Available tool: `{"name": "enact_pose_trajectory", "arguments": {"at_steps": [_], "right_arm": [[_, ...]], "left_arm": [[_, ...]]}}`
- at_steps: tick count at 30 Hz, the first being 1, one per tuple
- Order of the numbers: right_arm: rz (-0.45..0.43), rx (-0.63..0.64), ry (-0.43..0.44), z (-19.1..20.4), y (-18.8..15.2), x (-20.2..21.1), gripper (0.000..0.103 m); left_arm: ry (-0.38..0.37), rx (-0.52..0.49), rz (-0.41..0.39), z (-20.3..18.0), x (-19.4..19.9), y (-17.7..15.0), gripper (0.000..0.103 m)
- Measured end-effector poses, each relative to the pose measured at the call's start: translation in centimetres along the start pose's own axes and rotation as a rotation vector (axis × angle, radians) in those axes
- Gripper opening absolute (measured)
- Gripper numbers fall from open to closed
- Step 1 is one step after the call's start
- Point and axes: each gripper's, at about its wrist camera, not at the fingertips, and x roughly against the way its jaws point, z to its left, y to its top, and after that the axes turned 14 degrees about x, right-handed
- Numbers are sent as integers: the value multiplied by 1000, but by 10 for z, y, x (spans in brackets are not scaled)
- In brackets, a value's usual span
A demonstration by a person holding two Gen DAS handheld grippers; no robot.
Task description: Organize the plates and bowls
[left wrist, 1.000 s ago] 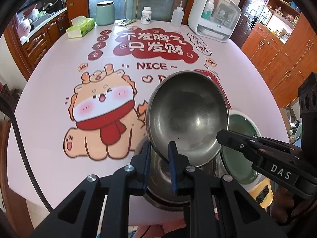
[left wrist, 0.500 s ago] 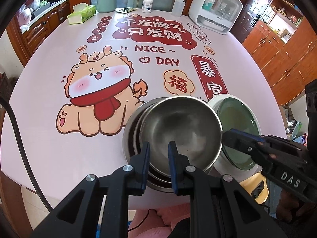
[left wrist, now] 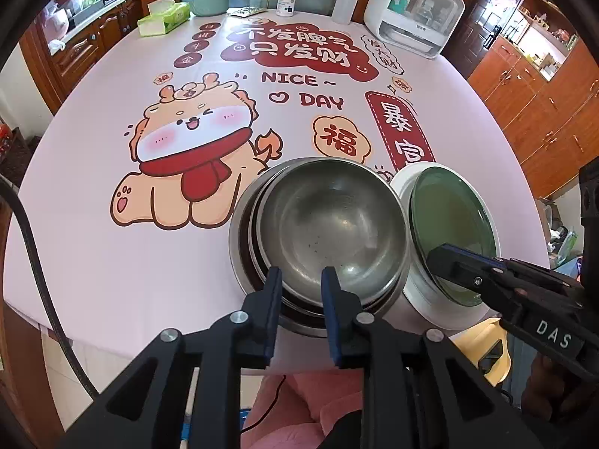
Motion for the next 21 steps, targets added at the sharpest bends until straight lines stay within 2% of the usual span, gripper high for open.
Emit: {"name": "enact_pose_trajectory", "arguments": {"at_steps": [5, 12, 14, 18, 21], "right_arm": [[-5, -24, -2, -15, 3, 7, 10], [-25, -19, -25, -47, 10, 34, 10], [-20, -12, -30, -56, 7, 42, 12], [-18, -33, -41, -73, -4, 55, 25], [-9, -42, -42, -81, -15, 60, 33]], "left_arm": [[41, 6, -47, -8, 9, 4, 23], [87, 19, -111, -38, 18, 9, 26], [94, 28, -124, -48, 21, 7, 31], [118, 37, -122, -67, 22, 0, 31], [135, 57, -115, -75, 21, -8, 36]]}}
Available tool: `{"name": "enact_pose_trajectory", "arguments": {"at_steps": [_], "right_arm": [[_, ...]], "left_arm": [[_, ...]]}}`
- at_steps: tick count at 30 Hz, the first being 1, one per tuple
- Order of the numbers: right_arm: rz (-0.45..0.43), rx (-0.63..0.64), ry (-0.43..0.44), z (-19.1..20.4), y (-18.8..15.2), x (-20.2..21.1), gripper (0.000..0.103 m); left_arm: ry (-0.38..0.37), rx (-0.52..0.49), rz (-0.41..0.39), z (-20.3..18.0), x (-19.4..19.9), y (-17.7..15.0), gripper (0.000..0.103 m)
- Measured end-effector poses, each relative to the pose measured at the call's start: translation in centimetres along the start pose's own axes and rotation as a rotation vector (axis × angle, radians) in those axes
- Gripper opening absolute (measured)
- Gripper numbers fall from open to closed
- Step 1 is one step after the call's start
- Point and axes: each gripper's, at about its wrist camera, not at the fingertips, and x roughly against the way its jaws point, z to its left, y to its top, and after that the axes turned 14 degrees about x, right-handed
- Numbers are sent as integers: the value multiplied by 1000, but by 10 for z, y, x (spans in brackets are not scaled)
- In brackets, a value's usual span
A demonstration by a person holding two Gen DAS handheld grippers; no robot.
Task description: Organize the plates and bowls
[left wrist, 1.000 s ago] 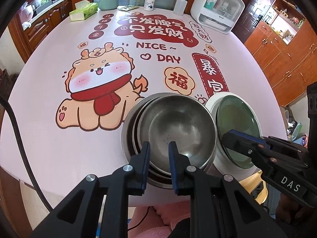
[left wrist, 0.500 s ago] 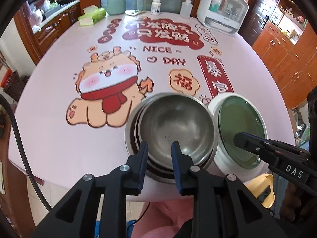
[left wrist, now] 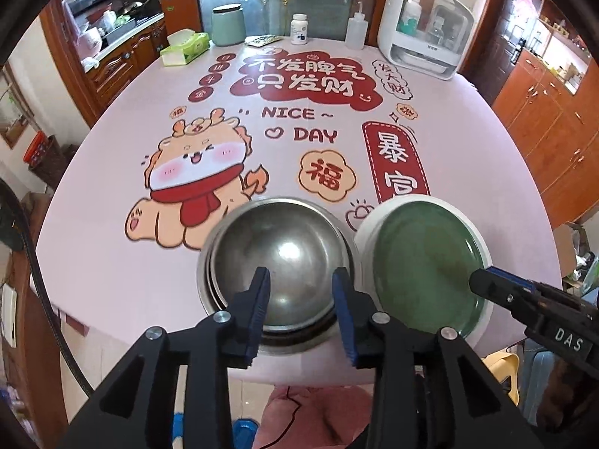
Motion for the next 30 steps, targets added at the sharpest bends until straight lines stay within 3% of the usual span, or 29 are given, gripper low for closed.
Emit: {"name": "enact_pose_trajectory", "arguments": {"at_steps": [2, 10, 15, 19, 30], "right_arm": [[18, -13, 0, -6, -7, 2, 36], [11, -36, 23, -13, -23, 11, 52], [-8, -22, 30, -9, -25, 16, 70], [-27, -35, 13, -10, -26, 23, 76], [-59, -178, -40, -2, -27, 24, 87]], "left_arm": [[15, 7, 2, -4, 1, -7, 46], [50, -5, -1, -10, 12, -30, 58], [41, -21, -29, -14, 20, -31, 68], [26, -62, -32, -20, 21, -30, 78], [-47, -224, -13, -18, 15, -12, 81]]}}
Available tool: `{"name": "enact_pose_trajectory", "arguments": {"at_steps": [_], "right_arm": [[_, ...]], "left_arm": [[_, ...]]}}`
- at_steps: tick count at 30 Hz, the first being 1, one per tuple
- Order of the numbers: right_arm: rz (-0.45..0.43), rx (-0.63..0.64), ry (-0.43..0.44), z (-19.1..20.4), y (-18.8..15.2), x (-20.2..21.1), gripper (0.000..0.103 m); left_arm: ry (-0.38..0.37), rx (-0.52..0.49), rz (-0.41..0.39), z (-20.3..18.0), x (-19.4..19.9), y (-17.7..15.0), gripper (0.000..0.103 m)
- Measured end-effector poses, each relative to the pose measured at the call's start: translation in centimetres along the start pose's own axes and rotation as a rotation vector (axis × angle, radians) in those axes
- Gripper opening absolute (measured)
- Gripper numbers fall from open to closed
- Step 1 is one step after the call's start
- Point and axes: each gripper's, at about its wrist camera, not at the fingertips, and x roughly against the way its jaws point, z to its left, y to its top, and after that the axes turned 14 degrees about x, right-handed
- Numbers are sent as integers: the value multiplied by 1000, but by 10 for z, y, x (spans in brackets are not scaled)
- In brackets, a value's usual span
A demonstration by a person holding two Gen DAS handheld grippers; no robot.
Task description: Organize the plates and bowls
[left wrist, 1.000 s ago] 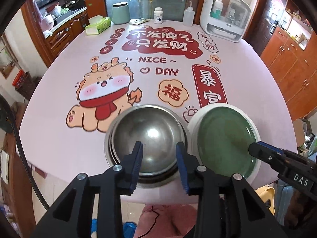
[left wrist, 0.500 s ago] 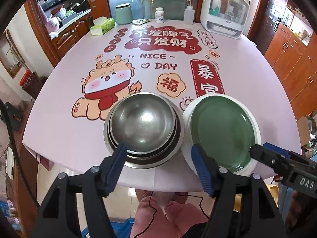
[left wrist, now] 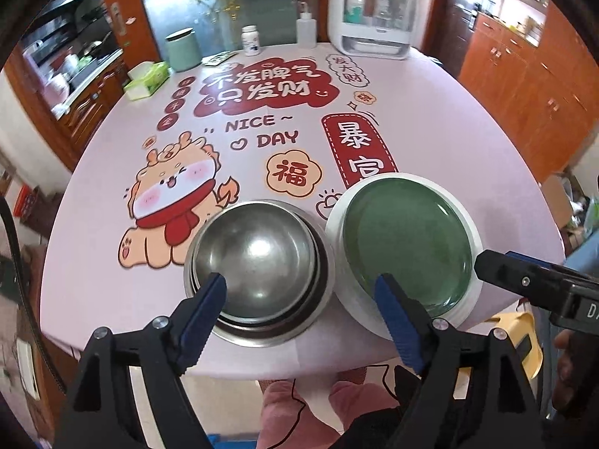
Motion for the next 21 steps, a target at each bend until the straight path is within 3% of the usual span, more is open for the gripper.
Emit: {"name": "enact_pose_trajectory", "arguments": {"at_steps": [21], "right_arm": [[-63, -367, 37, 61, -33, -56, 91]], "left_arm": [[-97, -259, 100, 72, -41, 44, 82]]}}
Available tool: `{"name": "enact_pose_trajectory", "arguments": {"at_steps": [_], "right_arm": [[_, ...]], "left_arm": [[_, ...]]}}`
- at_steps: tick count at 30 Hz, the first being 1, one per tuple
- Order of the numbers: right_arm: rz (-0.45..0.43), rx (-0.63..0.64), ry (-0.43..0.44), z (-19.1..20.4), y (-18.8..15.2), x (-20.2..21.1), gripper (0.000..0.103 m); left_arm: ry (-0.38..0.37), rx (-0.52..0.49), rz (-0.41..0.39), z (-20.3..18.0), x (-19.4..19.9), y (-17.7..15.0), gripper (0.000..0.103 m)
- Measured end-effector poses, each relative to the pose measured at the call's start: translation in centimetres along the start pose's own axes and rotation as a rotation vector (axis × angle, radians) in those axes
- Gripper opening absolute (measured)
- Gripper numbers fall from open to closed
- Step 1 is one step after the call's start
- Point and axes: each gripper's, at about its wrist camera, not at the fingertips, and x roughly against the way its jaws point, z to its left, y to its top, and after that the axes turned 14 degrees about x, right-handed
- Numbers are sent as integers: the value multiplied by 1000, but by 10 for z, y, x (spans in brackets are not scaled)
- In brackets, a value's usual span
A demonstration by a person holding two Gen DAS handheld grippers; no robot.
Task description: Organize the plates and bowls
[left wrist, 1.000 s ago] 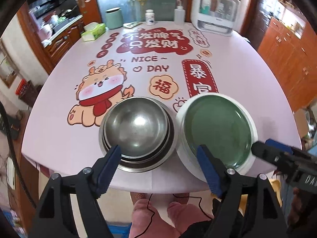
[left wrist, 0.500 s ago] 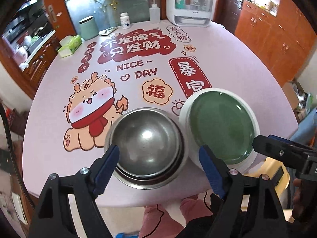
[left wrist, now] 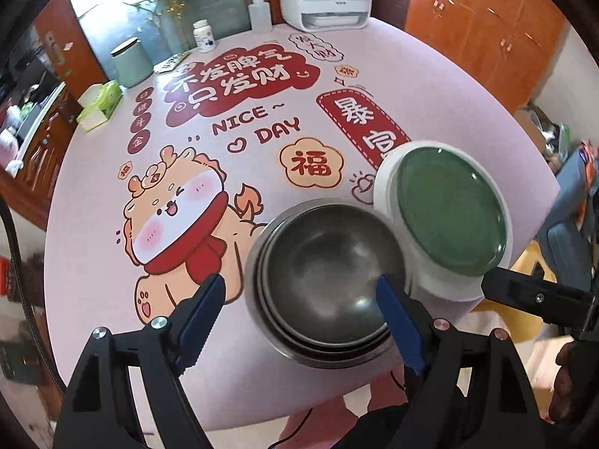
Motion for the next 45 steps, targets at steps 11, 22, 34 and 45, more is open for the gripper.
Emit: {"name": "enact_pose_trajectory", "arguments": {"at_steps": [11, 22, 34, 45], "right_arm": [[-23, -175, 24, 6, -20, -32, 91], [-10, -296, 36, 1, -16, -55, 89], [33, -389, 64, -7, -8, -80, 53], [25, -413, 83, -9, -6, -83, 42]], "left_arm": [[-56, -67, 129, 32, -40, 8, 82], [-158, -35, 301, 50, -84, 17, 81], [-198, -5, 409, 59, -116, 29, 68], [-285, -46, 428, 48, -125, 36, 46]]}}
